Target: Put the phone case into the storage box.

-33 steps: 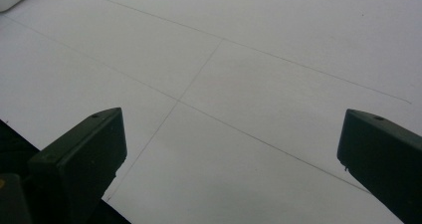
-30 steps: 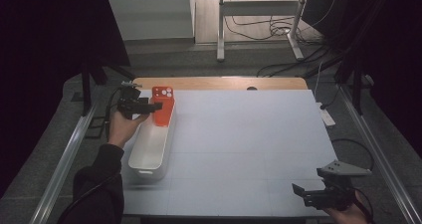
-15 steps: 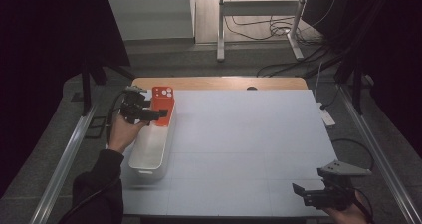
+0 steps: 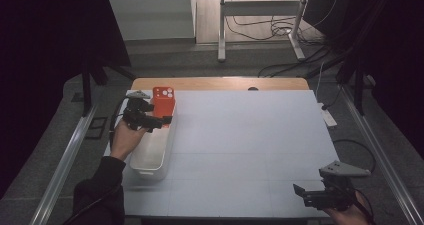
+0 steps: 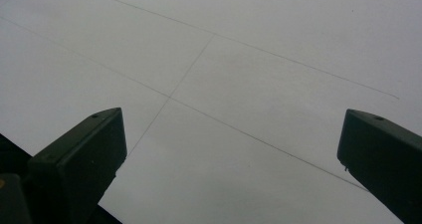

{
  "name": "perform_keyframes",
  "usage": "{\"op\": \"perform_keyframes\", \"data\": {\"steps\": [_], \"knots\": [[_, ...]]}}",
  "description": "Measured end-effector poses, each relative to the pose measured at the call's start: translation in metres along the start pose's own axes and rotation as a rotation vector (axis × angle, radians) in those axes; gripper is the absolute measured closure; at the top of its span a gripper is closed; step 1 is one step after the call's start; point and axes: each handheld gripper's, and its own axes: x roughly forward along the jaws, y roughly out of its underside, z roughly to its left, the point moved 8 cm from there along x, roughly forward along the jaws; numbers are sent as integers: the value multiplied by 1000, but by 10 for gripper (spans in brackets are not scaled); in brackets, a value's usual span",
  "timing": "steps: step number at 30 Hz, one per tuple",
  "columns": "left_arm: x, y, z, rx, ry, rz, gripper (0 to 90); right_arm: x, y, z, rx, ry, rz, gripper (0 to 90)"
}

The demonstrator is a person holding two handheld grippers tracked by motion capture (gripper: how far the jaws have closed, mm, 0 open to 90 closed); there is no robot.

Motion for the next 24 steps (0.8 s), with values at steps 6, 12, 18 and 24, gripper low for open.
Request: {"op": "perform_keyframes", "data": {"steps": [6,12,18,24], "knots": [[-1,3,-7,26,6,-11,33,0,0,0,-5,5,8,0],[-3,7,-17,38,18,-18,29,1,1,1,-13,7,12,0],[-8,11,-23,37,21,-23,9,1,1,1,-14,6,12,0],[-12,14,-27,40,12,-37,1,1,1,1,-13,9,11,0]]}}
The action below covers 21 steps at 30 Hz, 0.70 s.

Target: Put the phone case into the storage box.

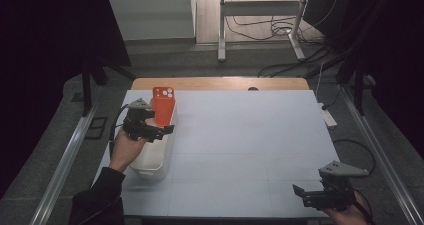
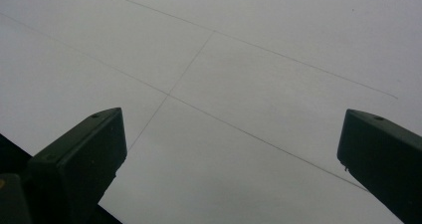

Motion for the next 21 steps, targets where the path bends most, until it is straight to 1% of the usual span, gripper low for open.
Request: {"op": "perform_keyframes", "data": {"steps": [5,12,21], "knots": [[-4,4,-4,4,3,-10,0,0,0,0,-1,0,0,0],[-8,10,-8,18,-11,-21,1,0,0,0,-2,-1,0,0],[-15,17,-17,26,2,-30,1,0,0,1,-9,1,1,0]]}}
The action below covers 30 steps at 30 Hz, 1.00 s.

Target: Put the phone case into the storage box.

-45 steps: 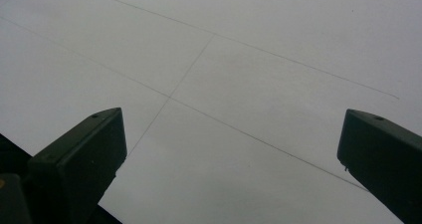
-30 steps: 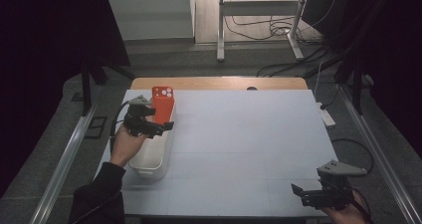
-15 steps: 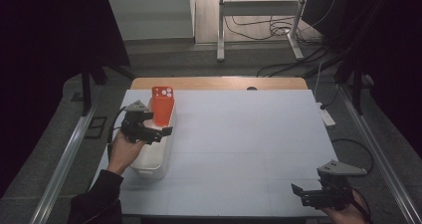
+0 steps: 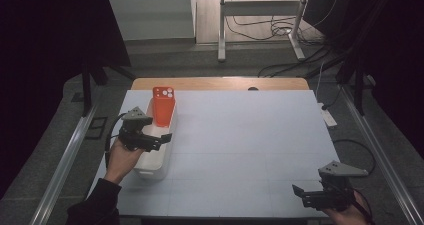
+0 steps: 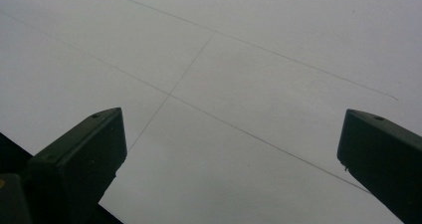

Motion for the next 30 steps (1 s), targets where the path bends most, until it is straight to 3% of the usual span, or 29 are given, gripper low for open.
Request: {"op": "perform_keyframes", "data": {"steps": [14,30], "knots": [[-14,8,-12,-10,31,-19,13,0,0,0,-3,-1,0,0],[-28,24,-23,-8,38,-37,10,0,0,1,-3,-5,0,0]]}}
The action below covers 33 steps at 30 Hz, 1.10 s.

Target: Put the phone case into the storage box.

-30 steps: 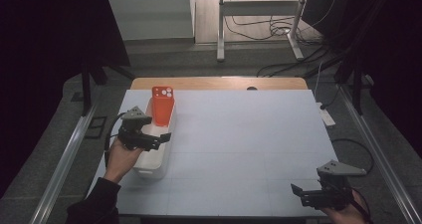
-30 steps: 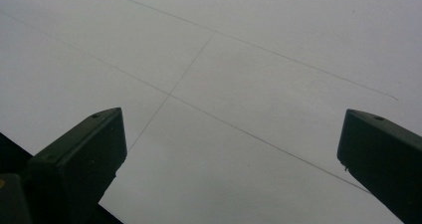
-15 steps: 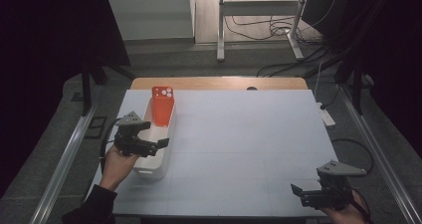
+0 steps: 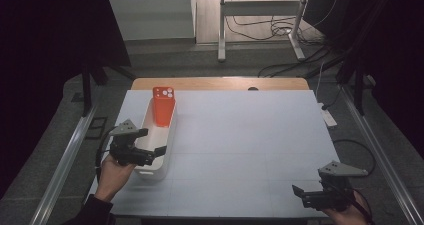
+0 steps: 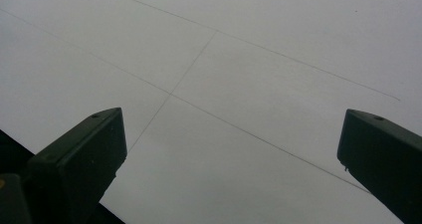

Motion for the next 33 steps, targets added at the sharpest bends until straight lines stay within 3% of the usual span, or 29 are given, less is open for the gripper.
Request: {"op": "perform_keyframes", "data": {"steps": [33], "knots": [[-38,36,-9,-16,-54,-5,12,0,0,0,0,0,2,0]]}}
